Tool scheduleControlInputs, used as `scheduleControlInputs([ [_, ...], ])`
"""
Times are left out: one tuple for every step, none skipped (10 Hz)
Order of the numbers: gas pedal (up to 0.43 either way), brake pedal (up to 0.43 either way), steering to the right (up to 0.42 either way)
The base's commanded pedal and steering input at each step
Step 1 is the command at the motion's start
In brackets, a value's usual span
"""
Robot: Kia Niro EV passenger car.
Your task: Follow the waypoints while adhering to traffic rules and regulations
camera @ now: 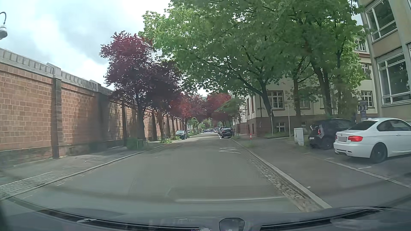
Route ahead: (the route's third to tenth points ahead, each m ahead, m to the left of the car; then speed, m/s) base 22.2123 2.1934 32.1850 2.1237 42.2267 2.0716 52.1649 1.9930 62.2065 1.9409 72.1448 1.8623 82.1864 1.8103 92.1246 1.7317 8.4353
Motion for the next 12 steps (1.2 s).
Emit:
scheduleControlInputs([
  [0.047,0.0,-0.009],
  [0.047,0.0,-0.009],
  [0.047,0.0,-0.008],
  [0.047,0.0,-0.008],
  [0.047,0.0,-0.007],
  [0.047,0.0,-0.006],
  [0.059,0.0,-0.006],
  [0.059,0.0,-0.006],
  [0.059,0.0,-0.006],
  [0.059,0.0,-0.006],
  [0.059,0.0,-0.006],
  [0.059,0.0,-0.006],
])
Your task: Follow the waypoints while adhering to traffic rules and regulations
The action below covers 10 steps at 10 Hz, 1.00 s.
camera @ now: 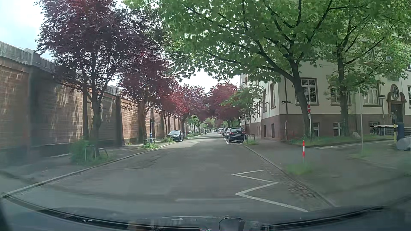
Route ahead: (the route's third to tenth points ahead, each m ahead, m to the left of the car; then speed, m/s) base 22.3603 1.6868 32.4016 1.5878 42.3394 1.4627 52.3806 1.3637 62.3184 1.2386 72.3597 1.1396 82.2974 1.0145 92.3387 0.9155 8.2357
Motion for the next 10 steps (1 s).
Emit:
scheduleControlInputs([
  [0.059,0.0,-0.006],
  [0.059,0.0,-0.007],
  [0.059,0.0,-0.006],
  [0.059,0.0,-0.005],
  [0.059,0.0,-0.005],
  [0.059,0.0,-0.004],
  [0.059,0.0,-0.003],
  [0.059,0.0,-0.003],
  [0.059,0.0,-0.002],
  [0.059,0.0,-0.003],
])
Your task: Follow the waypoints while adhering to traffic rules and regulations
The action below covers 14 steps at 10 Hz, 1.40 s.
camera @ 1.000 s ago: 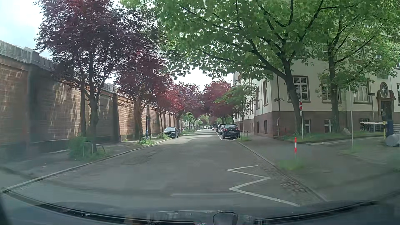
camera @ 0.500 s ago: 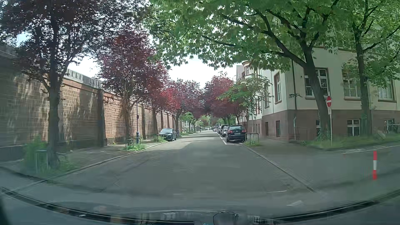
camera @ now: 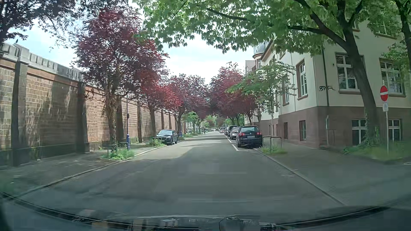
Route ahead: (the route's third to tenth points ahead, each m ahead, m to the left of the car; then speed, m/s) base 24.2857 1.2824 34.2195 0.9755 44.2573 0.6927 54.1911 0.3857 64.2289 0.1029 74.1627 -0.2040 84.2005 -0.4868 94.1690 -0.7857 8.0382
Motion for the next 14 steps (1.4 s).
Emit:
scheduleControlInputs([
  [0.059,0.0,-0.003],
  [0.059,0.0,-0.003],
  [0.059,0.0,-0.003],
  [0.059,0.0,-0.001],
  [0.059,0.0,-0.001],
  [0.059,0.0,-0.001],
  [0.059,0.0,-0.001],
  [0.059,0.0,-0.003],
  [0.059,0.0,-0.003],
  [0.059,0.0,-0.002],
  [0.059,0.0,-0.002],
  [0.059,0.0,-0.003],
  [0.059,0.0,-0.003],
  [0.059,0.0,0.0],
])
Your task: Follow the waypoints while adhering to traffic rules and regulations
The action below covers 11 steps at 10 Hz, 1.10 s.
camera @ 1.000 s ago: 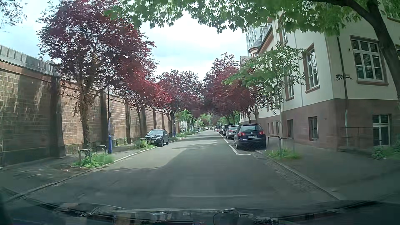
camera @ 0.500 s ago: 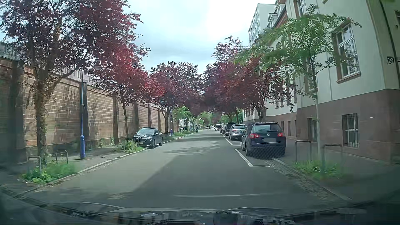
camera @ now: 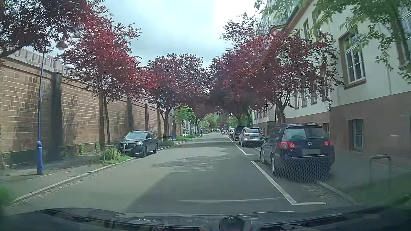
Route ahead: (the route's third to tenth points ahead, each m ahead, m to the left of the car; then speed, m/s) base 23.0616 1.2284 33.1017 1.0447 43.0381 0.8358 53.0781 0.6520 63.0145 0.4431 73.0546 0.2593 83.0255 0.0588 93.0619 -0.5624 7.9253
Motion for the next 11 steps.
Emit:
scheduleControlInputs([
  [0.059,0.0,0.003],
  [0.059,0.0,0.004],
  [0.059,0.0,0.003],
  [0.059,0.0,0.003],
  [0.059,0.0,0.005],
  [0.059,0.0,0.007],
  [0.059,0.0,0.007],
  [0.059,0.0,0.006],
  [0.059,0.0,0.006],
  [0.059,0.0,0.008],
  [0.059,0.0,0.009],
])
